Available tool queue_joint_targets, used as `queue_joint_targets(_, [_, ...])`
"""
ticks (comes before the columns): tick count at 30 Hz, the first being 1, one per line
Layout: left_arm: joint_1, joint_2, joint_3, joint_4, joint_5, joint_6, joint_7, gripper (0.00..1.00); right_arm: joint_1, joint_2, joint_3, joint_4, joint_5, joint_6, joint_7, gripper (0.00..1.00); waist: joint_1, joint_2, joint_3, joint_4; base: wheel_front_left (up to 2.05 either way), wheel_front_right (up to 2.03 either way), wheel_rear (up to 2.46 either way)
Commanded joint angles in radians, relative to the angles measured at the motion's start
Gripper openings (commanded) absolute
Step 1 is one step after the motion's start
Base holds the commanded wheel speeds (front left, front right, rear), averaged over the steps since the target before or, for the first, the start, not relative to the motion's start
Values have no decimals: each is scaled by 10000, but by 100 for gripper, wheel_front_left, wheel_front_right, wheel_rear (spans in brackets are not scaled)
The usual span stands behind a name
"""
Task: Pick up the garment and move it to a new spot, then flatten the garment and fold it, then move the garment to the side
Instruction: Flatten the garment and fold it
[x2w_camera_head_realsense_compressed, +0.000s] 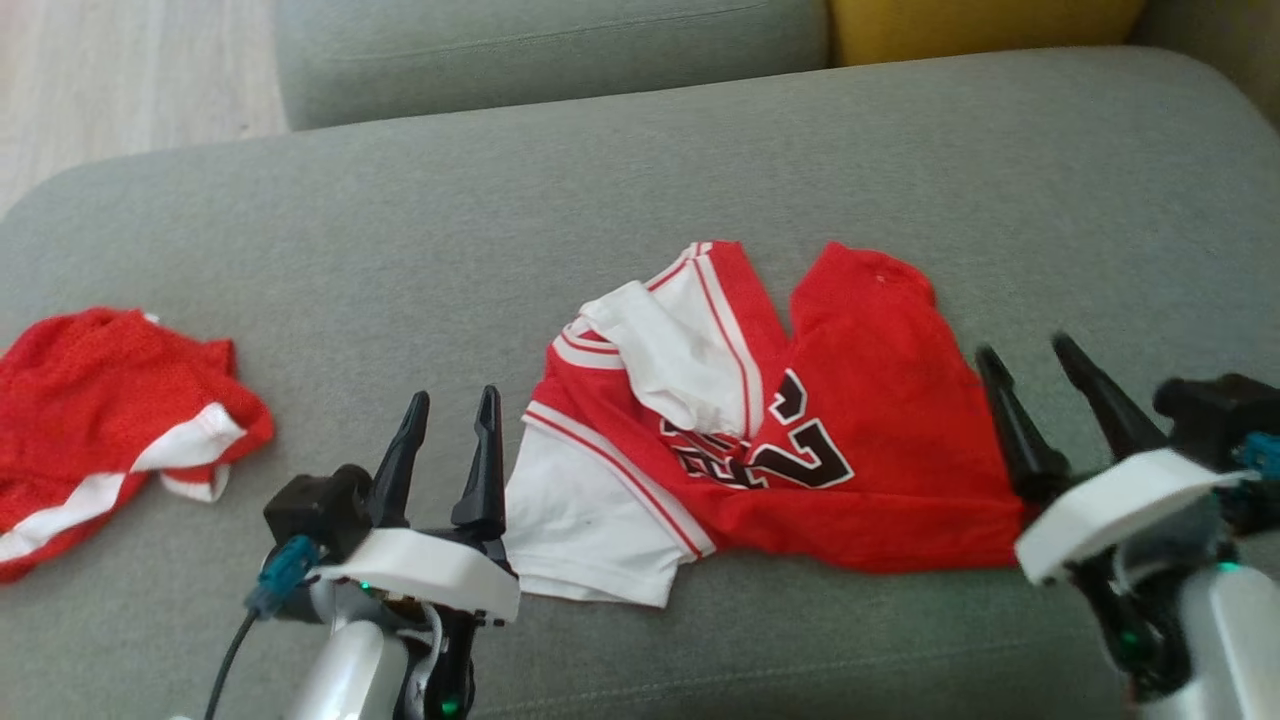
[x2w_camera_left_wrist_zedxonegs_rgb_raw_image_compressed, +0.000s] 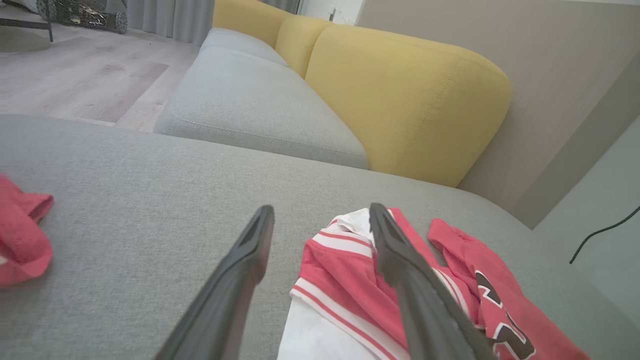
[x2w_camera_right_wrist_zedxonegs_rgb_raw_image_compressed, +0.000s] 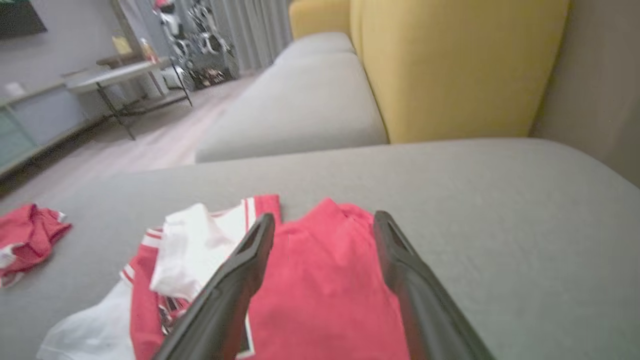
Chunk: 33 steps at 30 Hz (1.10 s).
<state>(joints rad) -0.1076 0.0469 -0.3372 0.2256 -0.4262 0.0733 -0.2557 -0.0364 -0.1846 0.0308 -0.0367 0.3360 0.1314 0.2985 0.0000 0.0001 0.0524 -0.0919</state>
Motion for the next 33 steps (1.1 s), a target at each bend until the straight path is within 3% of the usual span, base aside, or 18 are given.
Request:
queue_joint_targets(1, [-490, 33, 320, -317, 32, -19, -61, 100, -518, -100, 434, -381, 85, -7, -547, 100, 0, -1, 72, 179, 0, 0, 0])
queue_joint_targets(5, [-490, 33, 239, -337, 71, -56, -61, 100, -967, -82, 1595, 310, 348, -7, -2045, 100, 0, -1, 260, 576, 0, 0, 0])
queue_joint_targets(10, [-559, 33, 133, -347, 46, -44, -61, 100, -1474, -383, 2834, 1189, 249, -7, -2881, 100, 0, -1, 466, 1046, 0, 0, 0])
queue_joint_targets(22, [-634, 33, -202, -345, -103, 8, -61, 100, -2816, -1042, 5162, 3139, 27, -7, -2709, 100, 0, -1, 780, 1959, 0, 0, 0])
queue_joint_targets(33, [-674, 33, -426, -297, -214, 76, -61, 100, -3525, -1013, 5500, 4659, -86, -7, -2459, 100, 0, -1, 958, 2541, 0, 0, 0])
